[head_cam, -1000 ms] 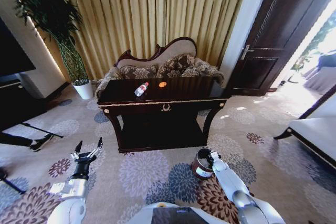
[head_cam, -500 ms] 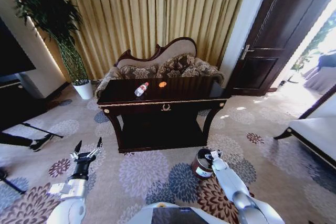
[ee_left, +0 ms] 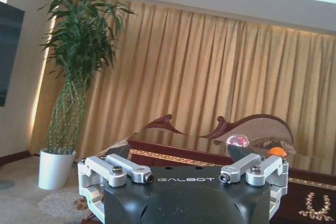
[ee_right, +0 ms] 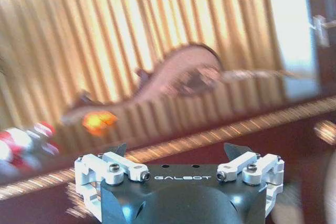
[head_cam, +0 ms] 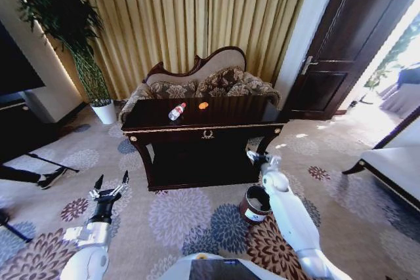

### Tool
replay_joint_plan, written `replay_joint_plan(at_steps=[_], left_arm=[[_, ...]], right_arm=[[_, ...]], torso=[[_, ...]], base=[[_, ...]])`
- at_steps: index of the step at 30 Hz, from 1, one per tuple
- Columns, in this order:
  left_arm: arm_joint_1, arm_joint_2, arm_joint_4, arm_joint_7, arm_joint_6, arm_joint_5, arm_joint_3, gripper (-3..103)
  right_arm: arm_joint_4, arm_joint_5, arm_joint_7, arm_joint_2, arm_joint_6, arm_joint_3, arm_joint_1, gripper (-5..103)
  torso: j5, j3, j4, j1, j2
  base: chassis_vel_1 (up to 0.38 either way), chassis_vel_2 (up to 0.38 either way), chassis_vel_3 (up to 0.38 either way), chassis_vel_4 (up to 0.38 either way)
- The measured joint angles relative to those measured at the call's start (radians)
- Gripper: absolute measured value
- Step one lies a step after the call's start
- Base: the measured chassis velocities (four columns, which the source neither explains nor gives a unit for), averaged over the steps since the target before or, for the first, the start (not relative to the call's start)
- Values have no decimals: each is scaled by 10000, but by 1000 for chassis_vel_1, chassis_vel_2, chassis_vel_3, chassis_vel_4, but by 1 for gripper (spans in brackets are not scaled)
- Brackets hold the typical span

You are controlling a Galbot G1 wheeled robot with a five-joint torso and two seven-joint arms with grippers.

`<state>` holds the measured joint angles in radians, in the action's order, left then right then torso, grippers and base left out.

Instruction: Move to the front of the table and place the trash on the table into the trash bin.

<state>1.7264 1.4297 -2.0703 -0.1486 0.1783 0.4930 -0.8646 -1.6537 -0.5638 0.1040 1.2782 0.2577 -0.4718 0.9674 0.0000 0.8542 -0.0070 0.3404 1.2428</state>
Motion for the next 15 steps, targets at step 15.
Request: replay_joint_plan(at_steps=[15], left_arm=[[-326,-199,56,229,-139,146,-101,100]], right_arm=[[-1079,174,196,435,-66,679,16,100]], torso=[[1,0,0,0,0]], base=[[0,0,0,0]])
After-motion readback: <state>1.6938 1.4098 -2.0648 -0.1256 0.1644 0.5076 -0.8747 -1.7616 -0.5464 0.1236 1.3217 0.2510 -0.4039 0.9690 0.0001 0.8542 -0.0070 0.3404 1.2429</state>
